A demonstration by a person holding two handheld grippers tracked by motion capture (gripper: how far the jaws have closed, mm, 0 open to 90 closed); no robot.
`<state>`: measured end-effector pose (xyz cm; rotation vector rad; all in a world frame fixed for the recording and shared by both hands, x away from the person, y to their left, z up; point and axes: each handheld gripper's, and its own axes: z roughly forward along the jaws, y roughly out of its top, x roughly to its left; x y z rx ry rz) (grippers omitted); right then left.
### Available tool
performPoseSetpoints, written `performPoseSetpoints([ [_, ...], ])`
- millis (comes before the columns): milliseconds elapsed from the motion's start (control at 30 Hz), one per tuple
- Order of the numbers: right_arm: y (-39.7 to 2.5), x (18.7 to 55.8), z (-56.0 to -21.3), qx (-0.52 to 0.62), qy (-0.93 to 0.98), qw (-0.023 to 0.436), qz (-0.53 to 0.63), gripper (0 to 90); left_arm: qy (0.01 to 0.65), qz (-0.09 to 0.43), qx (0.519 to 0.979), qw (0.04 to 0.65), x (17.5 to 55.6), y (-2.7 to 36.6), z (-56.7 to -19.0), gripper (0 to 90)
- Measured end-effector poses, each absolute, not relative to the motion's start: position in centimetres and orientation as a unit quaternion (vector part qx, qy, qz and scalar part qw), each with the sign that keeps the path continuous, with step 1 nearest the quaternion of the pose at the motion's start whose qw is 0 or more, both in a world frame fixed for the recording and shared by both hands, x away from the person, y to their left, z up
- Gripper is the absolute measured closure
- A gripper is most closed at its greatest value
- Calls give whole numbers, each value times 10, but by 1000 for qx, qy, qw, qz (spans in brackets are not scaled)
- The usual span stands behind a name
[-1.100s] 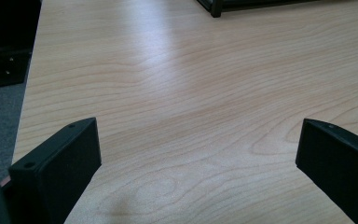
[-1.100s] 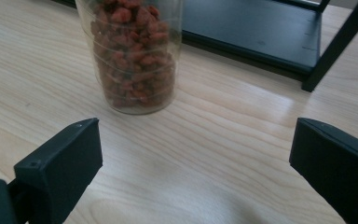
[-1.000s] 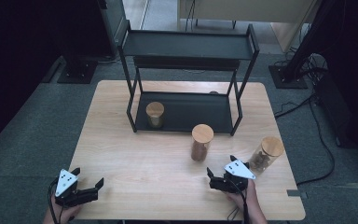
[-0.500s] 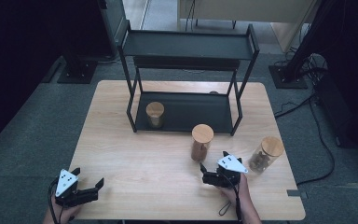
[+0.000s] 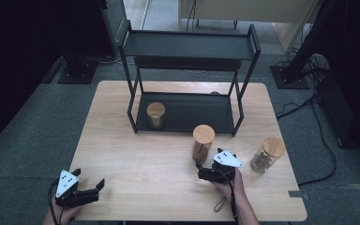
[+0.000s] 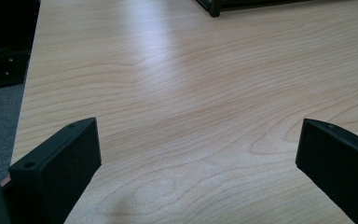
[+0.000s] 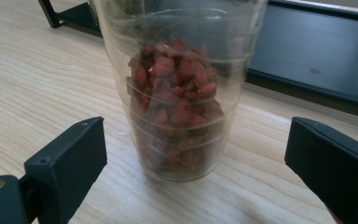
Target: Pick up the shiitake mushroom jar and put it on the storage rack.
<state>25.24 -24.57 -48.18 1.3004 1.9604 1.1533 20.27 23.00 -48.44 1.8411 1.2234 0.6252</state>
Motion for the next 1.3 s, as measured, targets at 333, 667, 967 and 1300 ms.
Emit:
performPoseSetpoints([
  [333,-236,260,-482,476,725,254,427,77,485,247,731,410,203,230,-484,1],
  [667,-231,267,-482,492,711,255,434,154,485,248,732,410,203,230,-484,1],
  [967,-228,272,-483,498,711,260,422,194,484,248,732,409,203,230,-484,1],
  [1300,-223,275,-483,494,713,265,421,246,484,248,733,409,203,230,-484,1],
])
